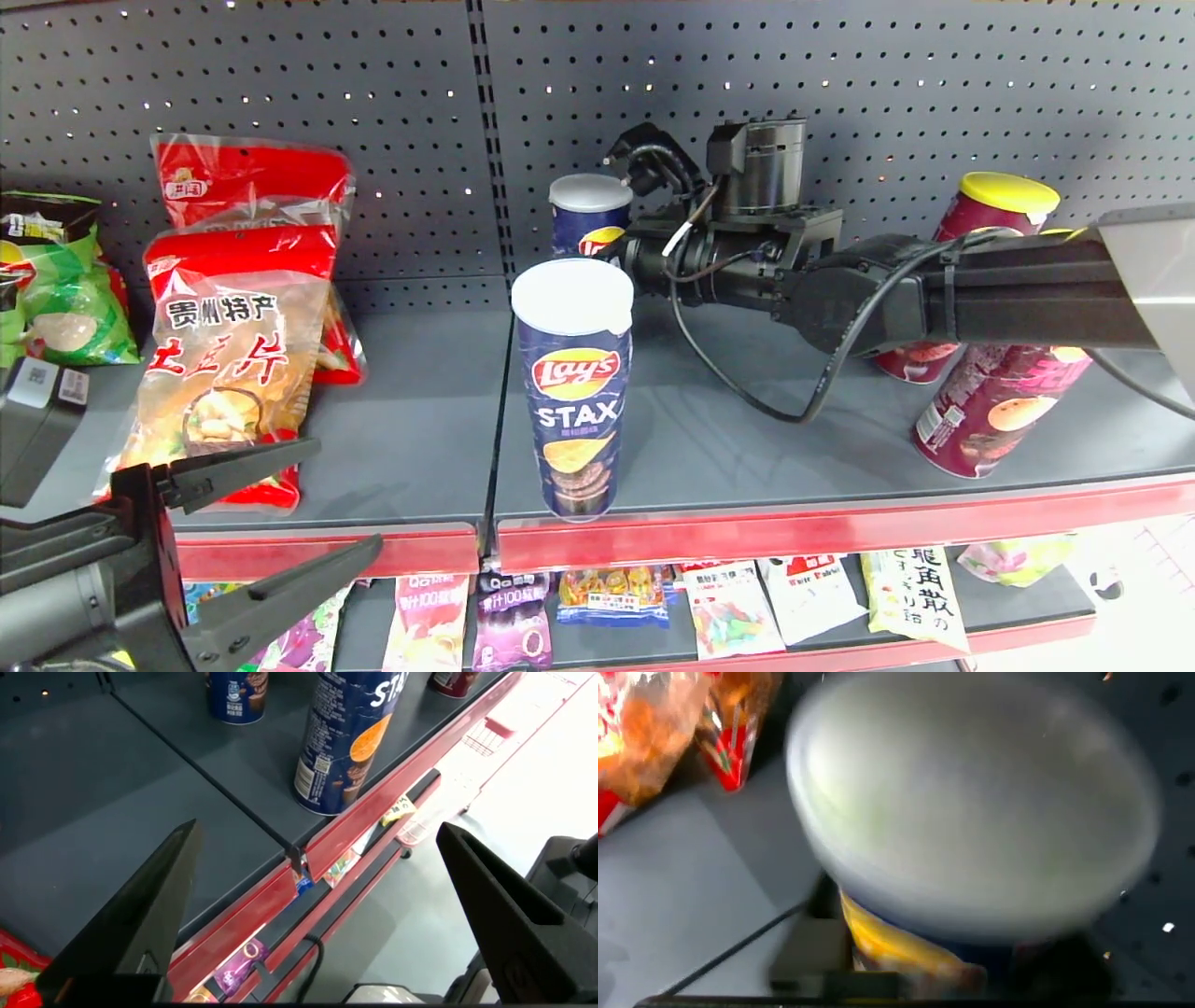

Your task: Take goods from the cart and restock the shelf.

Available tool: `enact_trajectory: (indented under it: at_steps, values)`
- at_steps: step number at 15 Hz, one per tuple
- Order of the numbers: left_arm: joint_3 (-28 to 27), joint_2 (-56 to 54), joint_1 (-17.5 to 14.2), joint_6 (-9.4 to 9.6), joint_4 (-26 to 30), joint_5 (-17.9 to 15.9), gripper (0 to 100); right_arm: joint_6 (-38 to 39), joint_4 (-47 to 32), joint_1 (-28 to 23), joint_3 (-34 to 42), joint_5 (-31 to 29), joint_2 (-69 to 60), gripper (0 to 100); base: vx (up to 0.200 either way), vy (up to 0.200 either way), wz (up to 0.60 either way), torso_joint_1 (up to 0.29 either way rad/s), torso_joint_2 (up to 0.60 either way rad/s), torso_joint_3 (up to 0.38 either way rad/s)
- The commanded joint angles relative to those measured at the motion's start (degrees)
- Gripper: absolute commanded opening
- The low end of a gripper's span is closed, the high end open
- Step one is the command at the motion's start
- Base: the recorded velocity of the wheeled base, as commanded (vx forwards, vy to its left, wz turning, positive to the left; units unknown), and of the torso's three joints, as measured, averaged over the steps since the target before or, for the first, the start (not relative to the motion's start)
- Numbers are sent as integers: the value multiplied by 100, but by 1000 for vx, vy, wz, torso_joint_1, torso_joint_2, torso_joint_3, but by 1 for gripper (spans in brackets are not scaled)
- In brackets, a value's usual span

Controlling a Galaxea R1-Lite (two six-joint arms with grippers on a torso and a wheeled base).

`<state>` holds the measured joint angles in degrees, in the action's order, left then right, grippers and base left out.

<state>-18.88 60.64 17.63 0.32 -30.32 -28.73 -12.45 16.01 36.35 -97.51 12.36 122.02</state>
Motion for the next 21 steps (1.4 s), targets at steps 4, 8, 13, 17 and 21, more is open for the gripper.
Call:
enact_trajectory:
  at_steps: [4,8,13,17,21]
  values:
    - [-98,133,-5,-5,-9,8,100,23,17,3,426,-129,-328,100,0,0,0,0,0,0]
    - [-212,265,-5,3,-9,96,100,41,25,-23,1402,-410,-1066,100,0,0,0,0,0,0]
    - [-564,625,-5,39,-9,342,100,111,43,-49,2878,-841,-2147,100,0,0,0,0,0,0]
    - [-573,845,4,65,-27,368,100,199,43,-32,4021,-1016,-3096,100,0,0,0,0,0,0]
    - [-520,1064,13,223,-9,386,100,199,34,83,5278,-1008,-4212,100,0,0,0,0,0,0]
